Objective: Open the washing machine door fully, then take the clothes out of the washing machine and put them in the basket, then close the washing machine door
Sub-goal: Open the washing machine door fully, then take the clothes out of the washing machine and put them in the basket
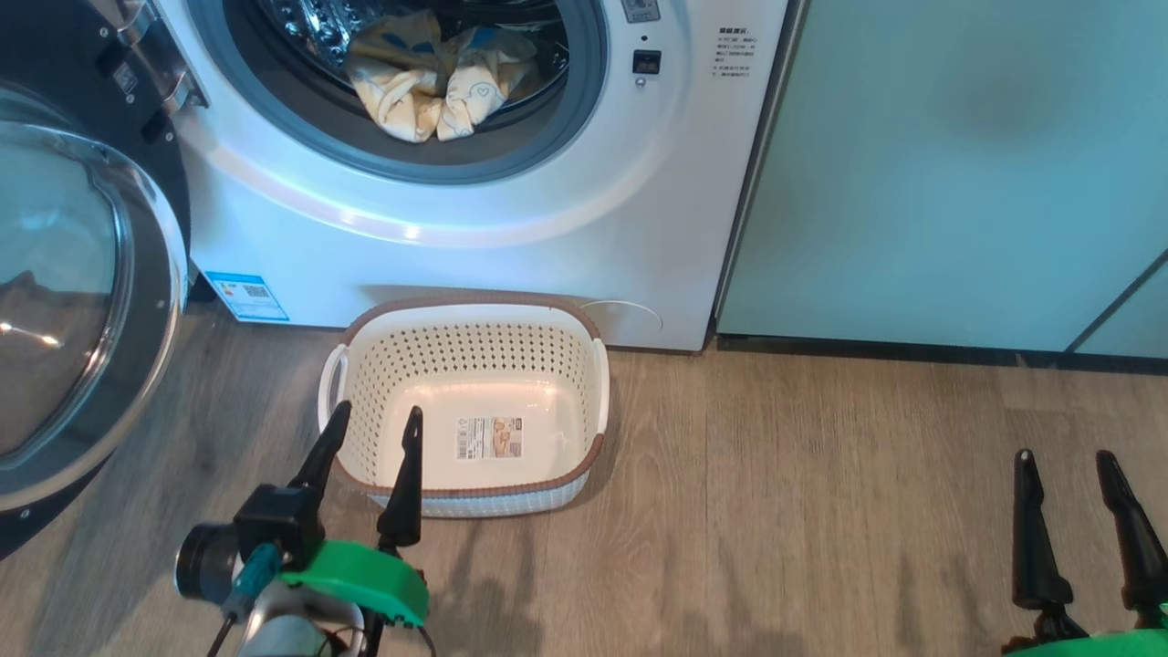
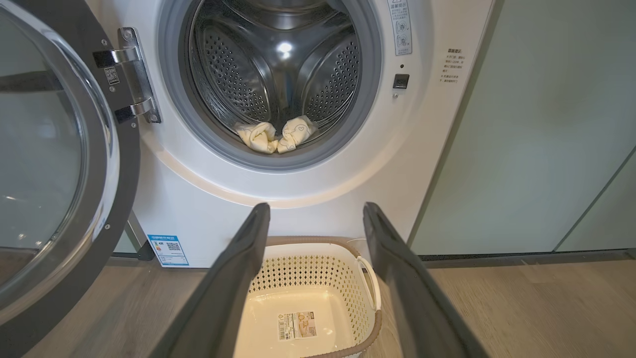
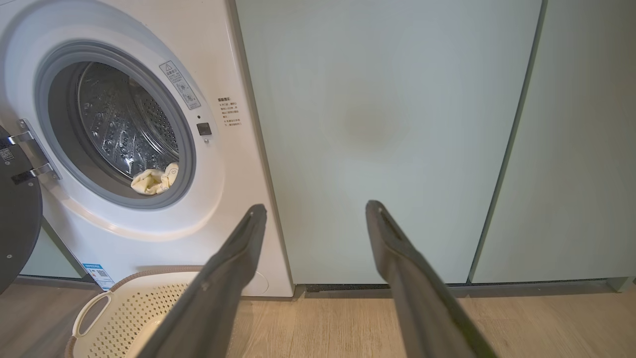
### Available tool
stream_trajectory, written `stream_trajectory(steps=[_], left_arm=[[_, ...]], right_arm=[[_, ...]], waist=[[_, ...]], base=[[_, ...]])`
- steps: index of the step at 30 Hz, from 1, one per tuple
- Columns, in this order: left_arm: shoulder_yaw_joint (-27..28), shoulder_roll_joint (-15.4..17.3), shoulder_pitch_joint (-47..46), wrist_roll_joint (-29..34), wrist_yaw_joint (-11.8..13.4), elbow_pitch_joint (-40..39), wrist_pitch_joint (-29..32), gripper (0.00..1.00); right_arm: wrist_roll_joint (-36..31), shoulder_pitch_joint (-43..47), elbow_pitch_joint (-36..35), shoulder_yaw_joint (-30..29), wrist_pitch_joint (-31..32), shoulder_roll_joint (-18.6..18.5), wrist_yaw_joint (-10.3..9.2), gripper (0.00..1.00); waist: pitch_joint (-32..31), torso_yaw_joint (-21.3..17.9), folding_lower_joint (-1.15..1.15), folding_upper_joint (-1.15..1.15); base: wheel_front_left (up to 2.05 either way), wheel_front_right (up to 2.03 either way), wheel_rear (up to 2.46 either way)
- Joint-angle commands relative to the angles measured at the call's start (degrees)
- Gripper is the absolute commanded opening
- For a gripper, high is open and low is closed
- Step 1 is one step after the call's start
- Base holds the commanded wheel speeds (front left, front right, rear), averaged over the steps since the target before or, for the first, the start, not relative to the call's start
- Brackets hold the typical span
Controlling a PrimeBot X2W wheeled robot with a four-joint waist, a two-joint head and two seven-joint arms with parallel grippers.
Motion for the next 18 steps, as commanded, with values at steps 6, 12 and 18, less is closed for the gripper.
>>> stream_trajectory(steps=[6, 12, 18], left_arm=[[1.82, 0.78, -1.96, 0.41, 0.04, -1.58, -0.29, 1.00], [1.74, 0.78, -2.15, 0.62, 0.09, -2.06, -0.29, 1.00], [1.62, 0.77, -2.17, 1.21, 0.61, -2.10, -0.29, 1.00]], right_arm=[[0.44, -1.31, -1.77, 0.83, -0.32, -0.85, -0.16, 1.00], [0.64, -1.40, -1.72, 0.84, -0.32, -0.85, -0.16, 1.00], [0.76, -1.41, -1.74, 0.84, -0.32, -0.85, -0.16, 1.00]], waist=[[0.47, -0.10, 0.00, 0.00], [0.66, -0.22, 0.00, 0.00], [0.63, -0.37, 0.00, 0.00]], base=[[0.00, 0.00, 0.00], [0.08, -0.08, 0.00], [0.77, -0.77, 0.00]])
